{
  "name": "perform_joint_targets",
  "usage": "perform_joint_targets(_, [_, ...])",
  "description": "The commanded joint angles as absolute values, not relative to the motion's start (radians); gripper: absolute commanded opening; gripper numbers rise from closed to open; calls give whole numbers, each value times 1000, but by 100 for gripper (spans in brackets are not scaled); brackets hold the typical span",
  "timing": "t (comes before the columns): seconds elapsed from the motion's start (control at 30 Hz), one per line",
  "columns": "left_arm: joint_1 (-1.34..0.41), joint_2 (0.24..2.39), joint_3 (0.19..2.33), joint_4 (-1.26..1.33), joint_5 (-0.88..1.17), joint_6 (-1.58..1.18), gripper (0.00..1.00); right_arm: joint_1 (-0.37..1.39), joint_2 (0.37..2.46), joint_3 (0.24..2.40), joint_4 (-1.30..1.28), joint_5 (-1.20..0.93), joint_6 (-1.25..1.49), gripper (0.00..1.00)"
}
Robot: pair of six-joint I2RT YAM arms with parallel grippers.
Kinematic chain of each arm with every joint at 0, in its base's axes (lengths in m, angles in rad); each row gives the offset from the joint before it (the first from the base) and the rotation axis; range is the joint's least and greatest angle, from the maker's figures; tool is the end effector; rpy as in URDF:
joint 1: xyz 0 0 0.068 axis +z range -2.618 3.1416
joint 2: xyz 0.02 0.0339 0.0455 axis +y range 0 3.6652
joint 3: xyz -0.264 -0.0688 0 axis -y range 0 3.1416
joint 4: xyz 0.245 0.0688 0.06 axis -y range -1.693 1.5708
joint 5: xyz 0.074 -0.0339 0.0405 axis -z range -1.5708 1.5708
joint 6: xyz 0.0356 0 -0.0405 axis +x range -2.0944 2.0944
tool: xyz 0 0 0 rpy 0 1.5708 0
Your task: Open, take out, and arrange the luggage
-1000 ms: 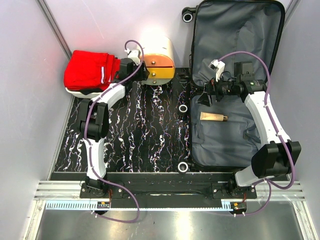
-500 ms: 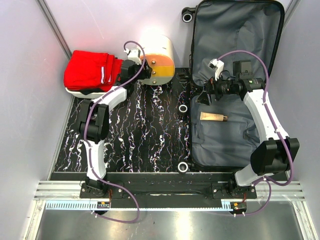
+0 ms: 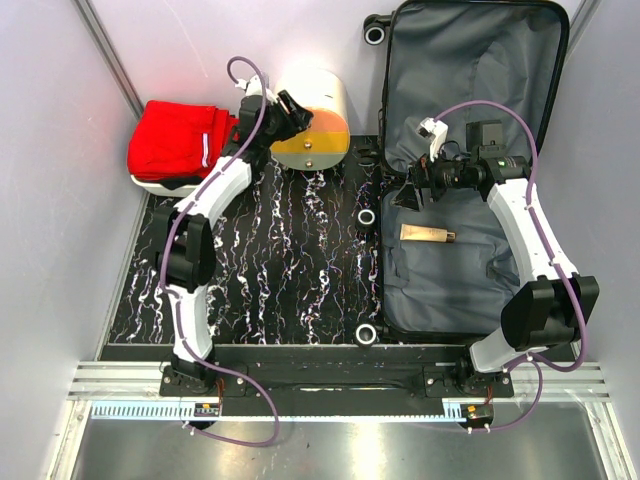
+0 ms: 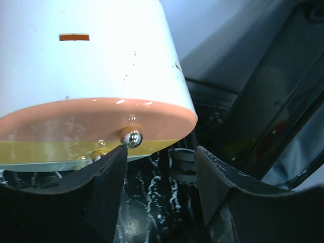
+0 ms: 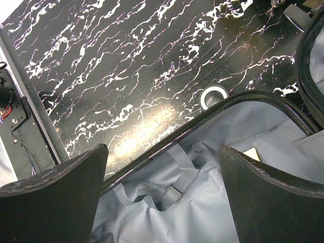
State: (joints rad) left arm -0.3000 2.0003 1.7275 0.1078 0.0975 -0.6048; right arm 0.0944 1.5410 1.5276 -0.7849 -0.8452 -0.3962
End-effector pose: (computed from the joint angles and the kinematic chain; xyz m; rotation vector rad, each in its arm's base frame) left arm 0.4671 -0.1481 0.3273 -0.1989 1.7834 -0.7427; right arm 0.3221 0.0572 0.3642 -0.8995 1.9813 0.8207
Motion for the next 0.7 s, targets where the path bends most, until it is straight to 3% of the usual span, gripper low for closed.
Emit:
perform_joint_targets(0.0, [-288,2086,1862,-43,139,-863,59,97,1529,1562,-791,-824,-416,100])
perform_joint_targets(0.67, [-267,2163,1878,101,216,-1040,52,95,1557,1580,-793,-833,-394,100])
